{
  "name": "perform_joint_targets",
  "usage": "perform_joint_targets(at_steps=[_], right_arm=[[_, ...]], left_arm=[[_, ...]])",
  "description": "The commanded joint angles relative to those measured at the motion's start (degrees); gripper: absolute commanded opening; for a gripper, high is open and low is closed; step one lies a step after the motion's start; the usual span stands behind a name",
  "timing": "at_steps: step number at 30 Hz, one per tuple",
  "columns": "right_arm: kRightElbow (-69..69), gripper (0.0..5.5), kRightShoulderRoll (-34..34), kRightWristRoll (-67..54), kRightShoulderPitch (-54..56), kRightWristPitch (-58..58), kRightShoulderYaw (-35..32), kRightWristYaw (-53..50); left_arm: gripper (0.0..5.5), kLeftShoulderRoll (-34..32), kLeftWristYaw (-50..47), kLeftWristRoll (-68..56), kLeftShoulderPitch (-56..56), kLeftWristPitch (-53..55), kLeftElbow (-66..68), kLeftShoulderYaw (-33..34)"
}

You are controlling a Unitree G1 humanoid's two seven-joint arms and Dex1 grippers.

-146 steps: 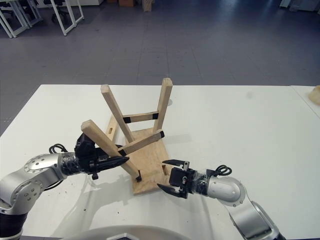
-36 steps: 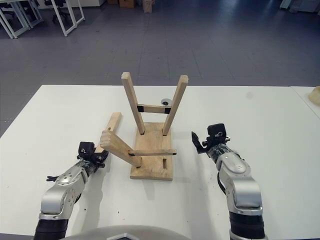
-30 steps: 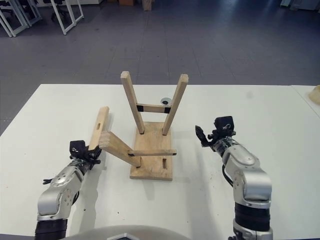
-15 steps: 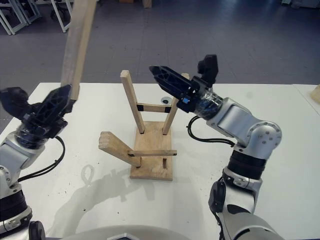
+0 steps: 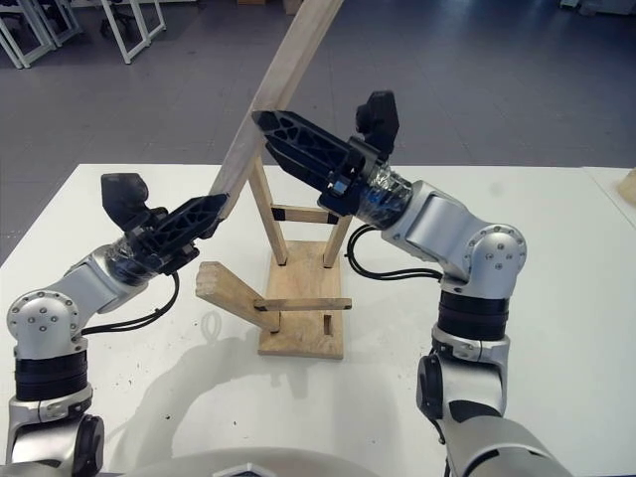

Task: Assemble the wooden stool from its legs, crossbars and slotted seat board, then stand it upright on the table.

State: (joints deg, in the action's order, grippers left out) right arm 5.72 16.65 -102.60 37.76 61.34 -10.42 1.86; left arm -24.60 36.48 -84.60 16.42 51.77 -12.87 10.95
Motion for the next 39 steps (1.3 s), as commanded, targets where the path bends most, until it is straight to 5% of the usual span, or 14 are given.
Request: perform_joint_targets(at_steps=[1,3,16,21,31,39], right_arm=[[-1.6,4.62,0.8,2.9,3.0,-0.8,1.7,1.2],[-2.4,4.62,0.9,4.1,4.0,-0.9,2.1,2.1],[-4.5,2.19,0.7,3.2,4.8,-0.7,1.9,5.1],[-3.2,2.18,0.1,3.4,3.7,-1.5,1.5,6.8],[-4.3,2.04,4.9,11.6,3.8,-1.6,0.3,12.3],[0.5,2.04,17.6,20.6,-7.4,-2.3,-6.2,27.7]], left_arm=[[2.05,0.6,1.1,1.4,1.1,0.2,0.1,-0.8],[2.05,0.8,1.4,1.8,1.1,0.4,0.1,-1.2],[2.05,0.9,2.8,4.7,1.7,1.2,1.9,-2.6],[2.05,0.6,2.6,5.6,3.0,2.1,3.7,-2.4],[3.81,0.1,0.5,4.4,4.6,2.3,5.2,1.6],[5.02,0.1,-1.3,4.3,2.9,1.9,4.9,4.6]])
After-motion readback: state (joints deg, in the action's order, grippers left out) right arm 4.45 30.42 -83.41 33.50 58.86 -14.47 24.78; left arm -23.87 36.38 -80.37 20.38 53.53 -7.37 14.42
